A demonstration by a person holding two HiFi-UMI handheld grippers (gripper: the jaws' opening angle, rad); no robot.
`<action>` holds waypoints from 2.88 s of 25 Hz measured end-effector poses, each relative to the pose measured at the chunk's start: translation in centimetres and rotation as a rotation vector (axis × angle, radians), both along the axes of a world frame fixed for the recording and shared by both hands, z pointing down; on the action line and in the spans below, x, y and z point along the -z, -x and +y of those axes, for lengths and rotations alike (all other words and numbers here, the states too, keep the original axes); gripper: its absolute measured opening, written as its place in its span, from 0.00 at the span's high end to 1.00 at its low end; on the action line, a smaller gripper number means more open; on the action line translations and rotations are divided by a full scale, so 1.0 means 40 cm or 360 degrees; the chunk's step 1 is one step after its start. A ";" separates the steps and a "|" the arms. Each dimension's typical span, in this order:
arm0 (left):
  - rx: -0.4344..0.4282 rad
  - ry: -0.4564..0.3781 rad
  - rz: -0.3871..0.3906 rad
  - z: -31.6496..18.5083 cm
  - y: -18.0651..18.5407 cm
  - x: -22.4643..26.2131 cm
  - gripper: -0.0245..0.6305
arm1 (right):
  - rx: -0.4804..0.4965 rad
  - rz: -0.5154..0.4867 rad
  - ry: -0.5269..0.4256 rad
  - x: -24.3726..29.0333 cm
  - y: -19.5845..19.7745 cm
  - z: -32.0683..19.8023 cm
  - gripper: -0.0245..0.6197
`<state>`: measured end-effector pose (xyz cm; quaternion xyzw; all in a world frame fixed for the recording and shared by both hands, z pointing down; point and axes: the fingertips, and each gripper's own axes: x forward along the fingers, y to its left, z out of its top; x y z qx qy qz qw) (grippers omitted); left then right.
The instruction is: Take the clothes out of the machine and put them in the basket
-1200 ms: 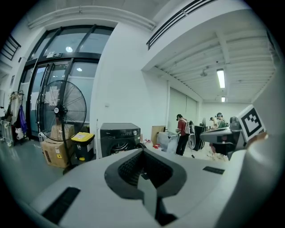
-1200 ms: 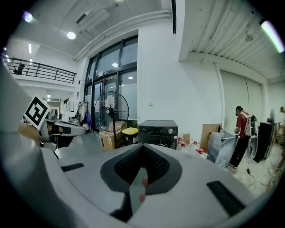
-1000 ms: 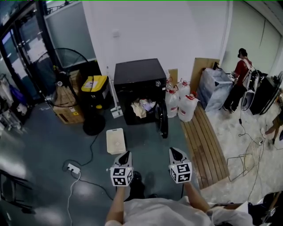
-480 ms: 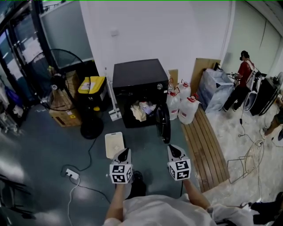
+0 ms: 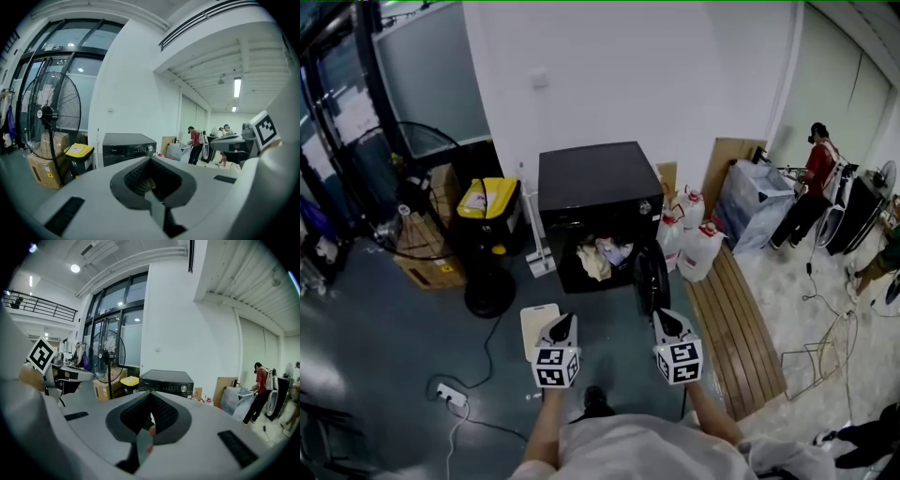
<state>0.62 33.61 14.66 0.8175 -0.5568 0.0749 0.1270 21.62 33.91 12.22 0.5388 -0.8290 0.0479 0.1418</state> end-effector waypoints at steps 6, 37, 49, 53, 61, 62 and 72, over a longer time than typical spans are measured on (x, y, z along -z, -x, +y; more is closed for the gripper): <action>-0.0048 -0.0013 0.0011 -0.155 0.063 0.021 0.93 | -0.0043 0.0013 -0.0006 0.019 0.070 -0.134 0.92; -0.0137 0.0147 -0.0039 -0.543 0.098 -0.112 0.93 | -0.0122 0.0026 0.0128 -0.092 0.108 -0.509 0.92; -0.0003 0.0201 -0.0067 -0.738 0.047 -0.126 0.93 | -0.0011 0.0007 0.0196 -0.133 0.036 -0.750 0.92; 0.0065 0.0236 -0.0070 -0.787 0.037 -0.144 0.93 | 0.0055 -0.0002 0.0235 -0.154 0.027 -0.819 0.92; 0.0221 0.0321 -0.0075 -0.838 0.014 -0.196 0.93 | 0.0218 -0.0020 0.0326 -0.214 0.026 -0.914 0.92; 0.0236 0.0327 -0.0074 -0.841 0.010 -0.202 0.93 | 0.0239 -0.0020 0.0336 -0.222 0.026 -0.922 0.92; 0.0278 0.0415 -0.0085 -0.857 0.005 -0.269 0.93 | 0.0307 -0.0025 0.0412 -0.295 0.050 -0.991 0.92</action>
